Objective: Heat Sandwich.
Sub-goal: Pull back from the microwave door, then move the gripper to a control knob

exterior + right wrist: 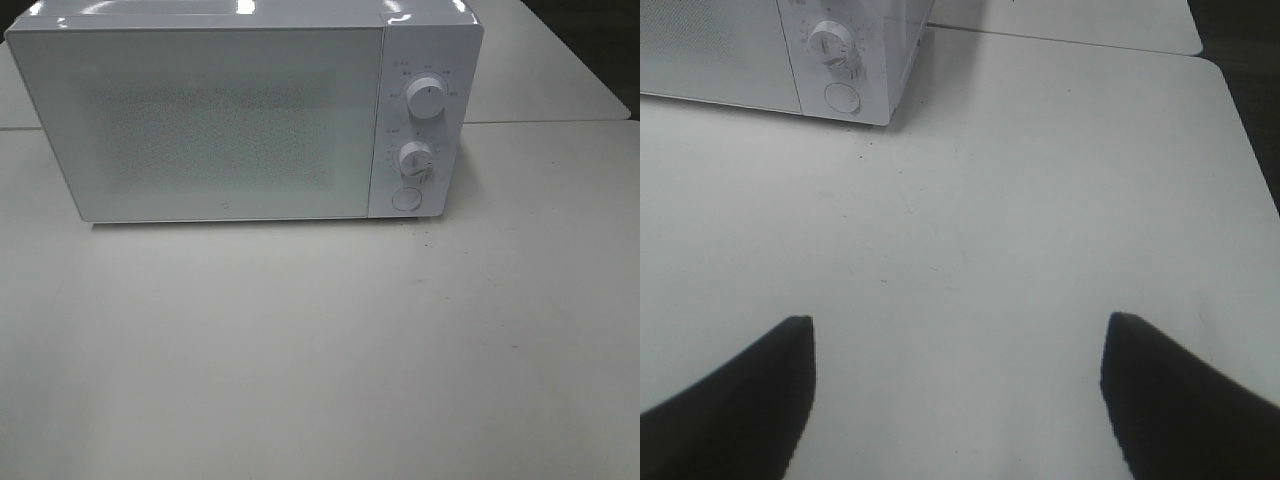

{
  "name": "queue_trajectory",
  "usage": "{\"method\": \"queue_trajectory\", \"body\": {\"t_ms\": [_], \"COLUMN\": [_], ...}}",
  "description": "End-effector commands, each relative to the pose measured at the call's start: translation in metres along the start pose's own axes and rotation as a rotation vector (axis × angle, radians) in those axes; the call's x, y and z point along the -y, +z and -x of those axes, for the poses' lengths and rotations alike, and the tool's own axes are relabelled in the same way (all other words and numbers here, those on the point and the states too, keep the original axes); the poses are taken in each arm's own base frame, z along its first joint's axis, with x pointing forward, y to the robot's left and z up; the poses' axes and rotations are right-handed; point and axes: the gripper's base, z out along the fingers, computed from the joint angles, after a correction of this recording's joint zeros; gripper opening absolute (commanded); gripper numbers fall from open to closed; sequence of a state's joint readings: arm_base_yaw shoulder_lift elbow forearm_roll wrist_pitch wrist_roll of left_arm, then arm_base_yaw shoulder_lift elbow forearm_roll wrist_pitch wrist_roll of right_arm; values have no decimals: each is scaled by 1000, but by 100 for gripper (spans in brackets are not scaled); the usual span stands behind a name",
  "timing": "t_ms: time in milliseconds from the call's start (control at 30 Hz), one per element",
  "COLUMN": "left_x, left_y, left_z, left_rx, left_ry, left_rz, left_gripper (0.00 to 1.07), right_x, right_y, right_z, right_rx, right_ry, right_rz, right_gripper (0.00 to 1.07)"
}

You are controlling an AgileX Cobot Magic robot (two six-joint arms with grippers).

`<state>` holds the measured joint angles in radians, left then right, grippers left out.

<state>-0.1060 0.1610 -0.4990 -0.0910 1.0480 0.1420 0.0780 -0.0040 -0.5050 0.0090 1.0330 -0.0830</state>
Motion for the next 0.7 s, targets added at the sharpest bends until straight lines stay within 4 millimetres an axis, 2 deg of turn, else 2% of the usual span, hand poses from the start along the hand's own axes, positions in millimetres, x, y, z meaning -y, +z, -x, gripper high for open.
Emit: {"method": "queue_trajectory", "body": {"t_ms": [33,367,700], "left_x": [1,4,5], "left_y": [-5,-24,-24], "left_z": [-3,-15,-15], "left_rx": [49,194,197], "left_ry": [-8,-38,-37], "left_rz": [7,103,104], "left_gripper": [103,103,103], "right_x": [0,0,0], "right_y": [-3,-3,-3], "right_z": [-2,-2,-2], "right_rx": [27,27,27], "right_ry": [4,4,4], "right_rz": [-8,-8,-8], "right_gripper": [76,76,76]}}
